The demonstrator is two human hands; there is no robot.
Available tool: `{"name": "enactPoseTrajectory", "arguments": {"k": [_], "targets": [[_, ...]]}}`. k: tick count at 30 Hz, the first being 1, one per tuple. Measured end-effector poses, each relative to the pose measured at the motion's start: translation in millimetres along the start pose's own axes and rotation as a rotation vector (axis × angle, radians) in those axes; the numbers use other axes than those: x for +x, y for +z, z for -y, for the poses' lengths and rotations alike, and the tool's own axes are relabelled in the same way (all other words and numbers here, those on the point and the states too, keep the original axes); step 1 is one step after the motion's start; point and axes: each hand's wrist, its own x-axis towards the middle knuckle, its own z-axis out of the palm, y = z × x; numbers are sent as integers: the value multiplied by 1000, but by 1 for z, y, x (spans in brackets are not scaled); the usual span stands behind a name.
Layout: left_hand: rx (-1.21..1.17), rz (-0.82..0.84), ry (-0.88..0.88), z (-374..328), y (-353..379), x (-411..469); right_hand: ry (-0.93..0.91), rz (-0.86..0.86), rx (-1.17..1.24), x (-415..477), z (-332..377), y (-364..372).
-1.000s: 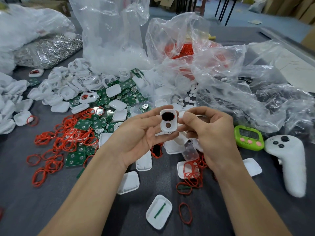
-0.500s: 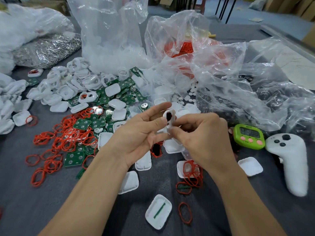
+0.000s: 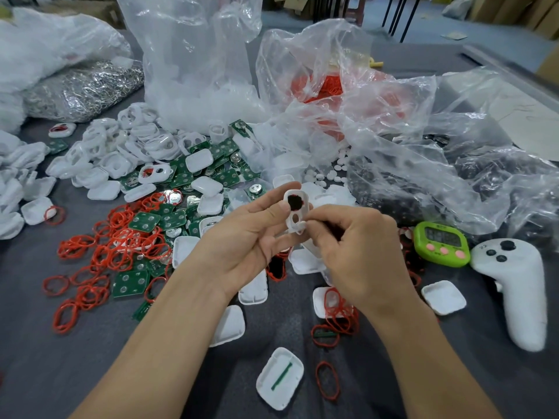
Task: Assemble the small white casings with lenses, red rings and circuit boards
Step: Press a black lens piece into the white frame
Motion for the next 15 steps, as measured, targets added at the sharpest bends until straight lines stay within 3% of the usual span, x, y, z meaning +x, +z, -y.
{"name": "enactPoseTrajectory", "arguments": {"k": [6,10,15], "targets": [[33,6,-11,1,-1,0,90,-64,70,3,-2,-6],[97,10,-22,4,2,-1,15,52,-53,3,-1,-6],[141,-3,-24,6,4,-2,-13,-35,-60,1,1,1]]}}
